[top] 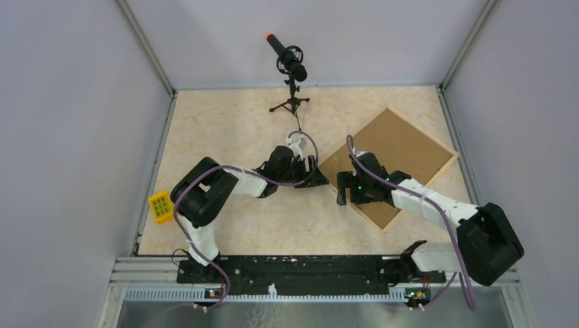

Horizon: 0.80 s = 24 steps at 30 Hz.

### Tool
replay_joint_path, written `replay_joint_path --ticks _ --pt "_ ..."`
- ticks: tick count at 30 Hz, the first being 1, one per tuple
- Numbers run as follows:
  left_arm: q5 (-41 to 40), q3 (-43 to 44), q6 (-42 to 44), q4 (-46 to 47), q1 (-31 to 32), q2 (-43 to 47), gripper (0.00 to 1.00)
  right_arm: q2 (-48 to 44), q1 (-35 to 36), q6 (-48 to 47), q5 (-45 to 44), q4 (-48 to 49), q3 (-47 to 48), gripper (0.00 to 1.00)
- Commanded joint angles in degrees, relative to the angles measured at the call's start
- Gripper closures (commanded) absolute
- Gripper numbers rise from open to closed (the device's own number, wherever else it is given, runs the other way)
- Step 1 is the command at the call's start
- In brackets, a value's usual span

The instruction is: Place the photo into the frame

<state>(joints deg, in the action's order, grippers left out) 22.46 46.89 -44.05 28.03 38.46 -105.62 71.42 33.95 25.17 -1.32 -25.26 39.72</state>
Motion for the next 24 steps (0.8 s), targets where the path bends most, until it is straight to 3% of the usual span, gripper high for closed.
replay_joint_path --ticks 1,8,14,19,24 --pt "-0.2 1.96 -2.18 0.36 0.04 -3.64 0.27 2.95 0.18 -0.46 2.37 3.12 -0.59 0.17" --pt "-1.96 5.66 0.27 -3.55 -1.14 -6.37 0.33 8.85 5.89 0.04 2.16 6.03 1.61 0.37" --pt "2.16 8.48 2.29 -6.66 -5.04 -9.59 0.36 13.77 12.05 7.38 10.63 17.48 -0.38 0.54" --pt "2.97 9.96 3.41 -8.12 -5.54 -10.21 0.39 18.53 13.24 7.37 9.01 18.81 2.44 0.51" --pt "0.45 8.19 5.58 -10.77 -5.89 -6.27 0.39 14.54 12.92 5.16 3.83 10.93 6.99 0.38"
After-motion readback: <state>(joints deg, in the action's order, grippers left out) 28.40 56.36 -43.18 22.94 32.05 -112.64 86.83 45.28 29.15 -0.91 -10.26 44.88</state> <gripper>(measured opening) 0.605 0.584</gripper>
